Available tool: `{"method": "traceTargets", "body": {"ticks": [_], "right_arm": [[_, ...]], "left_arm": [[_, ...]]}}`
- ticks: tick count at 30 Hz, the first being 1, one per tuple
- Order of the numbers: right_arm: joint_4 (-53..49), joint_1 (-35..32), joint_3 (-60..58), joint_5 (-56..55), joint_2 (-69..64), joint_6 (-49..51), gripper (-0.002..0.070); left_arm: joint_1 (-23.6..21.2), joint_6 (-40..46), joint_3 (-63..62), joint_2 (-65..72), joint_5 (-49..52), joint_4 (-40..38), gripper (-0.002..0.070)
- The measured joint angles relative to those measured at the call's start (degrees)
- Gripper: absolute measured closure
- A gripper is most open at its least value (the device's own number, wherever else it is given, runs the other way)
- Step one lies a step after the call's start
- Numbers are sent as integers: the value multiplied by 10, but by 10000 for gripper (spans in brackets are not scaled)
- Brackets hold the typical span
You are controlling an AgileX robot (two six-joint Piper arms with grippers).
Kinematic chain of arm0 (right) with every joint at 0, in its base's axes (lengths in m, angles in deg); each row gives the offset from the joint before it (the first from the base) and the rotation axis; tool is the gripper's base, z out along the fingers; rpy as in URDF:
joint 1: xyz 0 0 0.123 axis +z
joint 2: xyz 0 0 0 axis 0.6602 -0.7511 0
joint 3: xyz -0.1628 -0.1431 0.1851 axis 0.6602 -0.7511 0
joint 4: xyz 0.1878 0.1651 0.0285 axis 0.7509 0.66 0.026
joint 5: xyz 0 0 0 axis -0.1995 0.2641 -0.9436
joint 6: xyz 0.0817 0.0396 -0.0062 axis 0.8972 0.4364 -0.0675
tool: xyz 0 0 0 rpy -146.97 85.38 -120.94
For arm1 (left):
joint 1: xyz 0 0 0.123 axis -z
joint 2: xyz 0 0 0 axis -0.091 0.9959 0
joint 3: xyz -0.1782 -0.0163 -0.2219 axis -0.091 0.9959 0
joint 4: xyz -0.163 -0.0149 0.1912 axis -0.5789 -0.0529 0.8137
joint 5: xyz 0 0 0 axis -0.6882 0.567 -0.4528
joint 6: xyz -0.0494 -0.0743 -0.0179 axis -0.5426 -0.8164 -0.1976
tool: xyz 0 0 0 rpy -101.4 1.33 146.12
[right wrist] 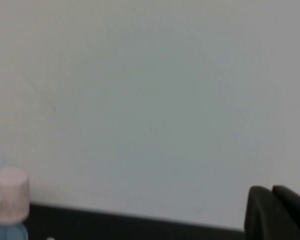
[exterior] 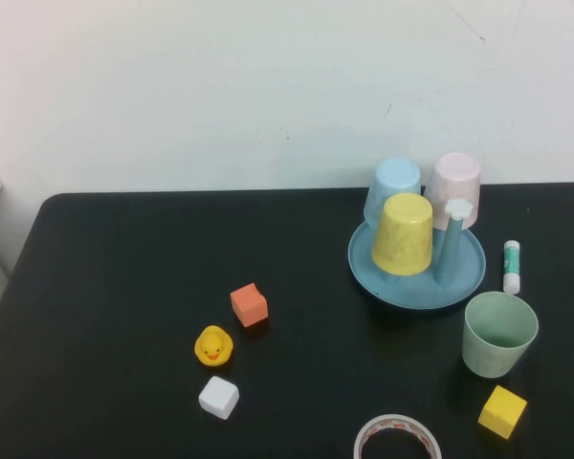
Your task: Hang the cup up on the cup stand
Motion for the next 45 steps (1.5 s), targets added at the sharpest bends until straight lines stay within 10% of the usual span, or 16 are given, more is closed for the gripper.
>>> {"method": "traceTargets", "body": {"ticks": [11, 26, 36, 45], "right_arm": [[215, 2, 68, 209, -268, -177, 678], [583, 5, 102, 159, -582, -602, 675], [634, 38, 253, 157, -804, -702, 287], [623, 49, 362, 137, -973, -735, 244]], "left_arm": [[0, 5, -7, 13, 164, -8, 676], [0, -37, 92, 17, 184, -54, 676], [0, -45, 92, 17, 180, -114, 676], [0, -45, 92, 17, 180, -108, 676]]}}
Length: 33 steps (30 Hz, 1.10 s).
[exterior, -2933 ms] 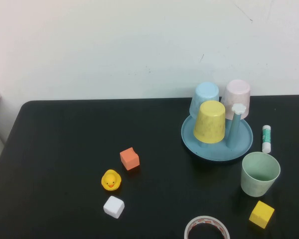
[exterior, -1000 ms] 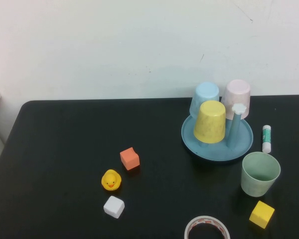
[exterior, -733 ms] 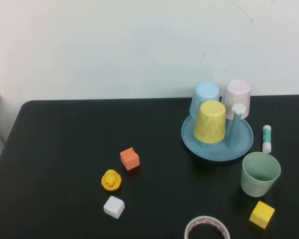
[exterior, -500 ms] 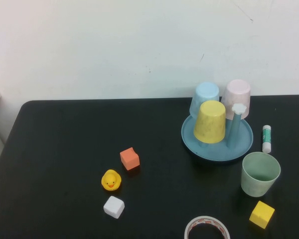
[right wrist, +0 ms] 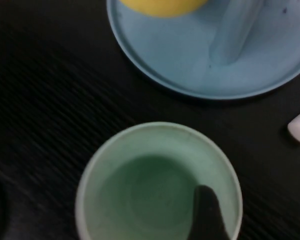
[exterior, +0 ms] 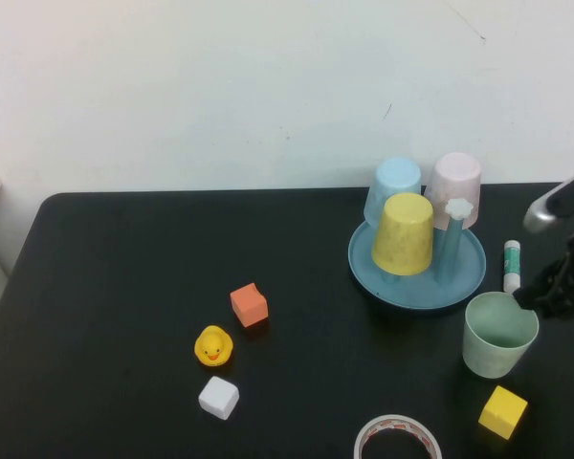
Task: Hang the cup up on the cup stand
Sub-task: Pick up the cup from the table, then adjust the cup with two arms
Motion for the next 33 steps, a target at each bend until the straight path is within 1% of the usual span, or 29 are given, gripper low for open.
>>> {"method": "traceTargets", "body": {"ticks": [8, 10, 12, 13, 17, 18, 20, 23, 25, 26, 27, 29, 30, 31, 33], "right_arm": [[-8, 1, 50, 22, -106, -7, 248], [-8, 1, 57, 34, -123, -7, 269], [-8, 1, 61, 46, -134, -7, 324], [-8, 1, 62, 49, -137, -7, 366], [-8, 2, 68, 69, -140, -7, 580], [-10, 2, 72, 79, -137, -7, 610], [-11, 2, 76, 97, -126, -1, 637], [-12, 2, 81, 125, -86, 11, 642], [-12, 2, 81, 144, -49, 15, 643], [-2, 3, 81, 162, -2, 16, 643], [9, 4, 81, 166, 18, 16, 643], [40, 16, 81, 172, 67, 0, 643], [57, 26, 81, 174, 90, -12, 643], [83, 41, 81, 175, 113, -33, 643], [141, 76, 81, 178, 147, -83, 643]], "left_arm": [[0, -1, 9, 0, -12, 0, 676], [0, -1, 17, 0, -18, -2, 676], [0, -2, 20, 0, -28, -20, 676], [0, -2, 20, 0, -35, -37, 676], [0, -2, 20, 0, -80, -136, 676], [0, -2, 20, 0, -89, -169, 676], [0, -3, 20, 0, -100, -237, 676], [0, -4, 14, 0, -109, -370, 664], [0, -5, 9, 0, -110, -457, 608], [0, -7, 5, 0, -110, -558, 471], [0, -7, 4, 0, -108, -604, 375], [0, -10, 3, 0, -102, -729, 171], [0, -13, 3, 0, -98, -790, 116], [0, -13, 3, 0, -92, -833, 69], [0, -24, 3, 0, -83, -874, 21]]}}
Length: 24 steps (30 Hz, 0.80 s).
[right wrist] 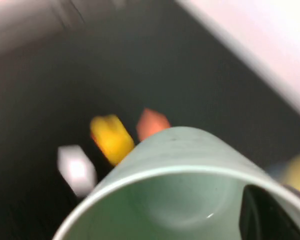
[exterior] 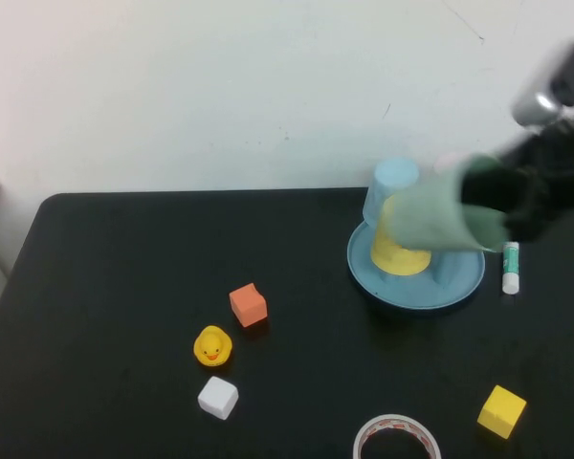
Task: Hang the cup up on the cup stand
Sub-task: Adjust the cup with two arms
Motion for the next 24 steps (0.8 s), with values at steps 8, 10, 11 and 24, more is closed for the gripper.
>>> {"method": "traceTargets", "body": {"ticks": [8, 10, 11, 24], "right_arm": [[321, 213, 0, -58, 44, -314, 643], [346, 268, 6, -89, 39, -377, 644], [354, 294, 10, -104, 34, -401, 644], [367, 469, 134, -151, -69, -479, 644]], "left_arm": [[0, -74, 0, 0, 47, -30, -15], [0, -89, 0, 1, 56, -30, -16], [0, -93, 0, 1, 58, -30, -17], [0, -118, 0, 1, 72, -30, -17]]}}
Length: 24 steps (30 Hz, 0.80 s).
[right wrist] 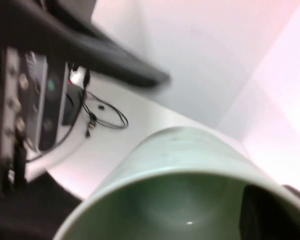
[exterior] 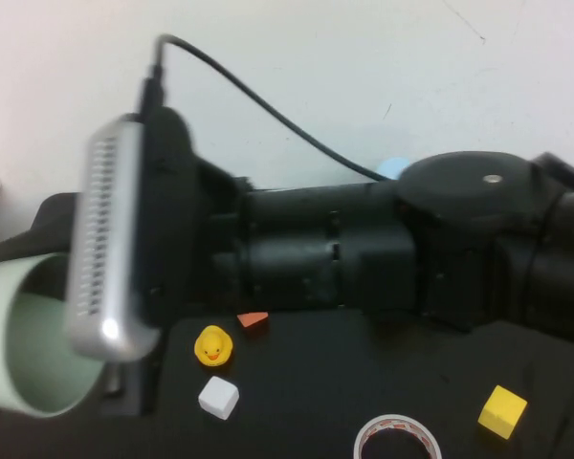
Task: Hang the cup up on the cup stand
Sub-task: Adjust the cup with two arms
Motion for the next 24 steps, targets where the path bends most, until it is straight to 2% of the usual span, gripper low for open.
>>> {"method": "traceTargets", "body": {"ticks": [4, 12, 17, 20, 24], "right_arm": [[4, 19, 16, 1, -12, 0, 644], [14, 41, 20, 10, -29, -30, 645], [22, 42, 24, 11, -35, -44, 640], [23, 45, 25, 10, -36, -46, 586], [18, 45, 25, 10, -41, -29, 422]], "left_arm": [[0, -3, 0, 0, -25, 0, -2], [0, 4, -1, 0, -56, 1, 117], [0, 22, -1, 0, -61, 1, 125], [0, 44, -1, 0, -62, 1, 125], [0, 72, -1, 0, -68, 0, 125]]}}
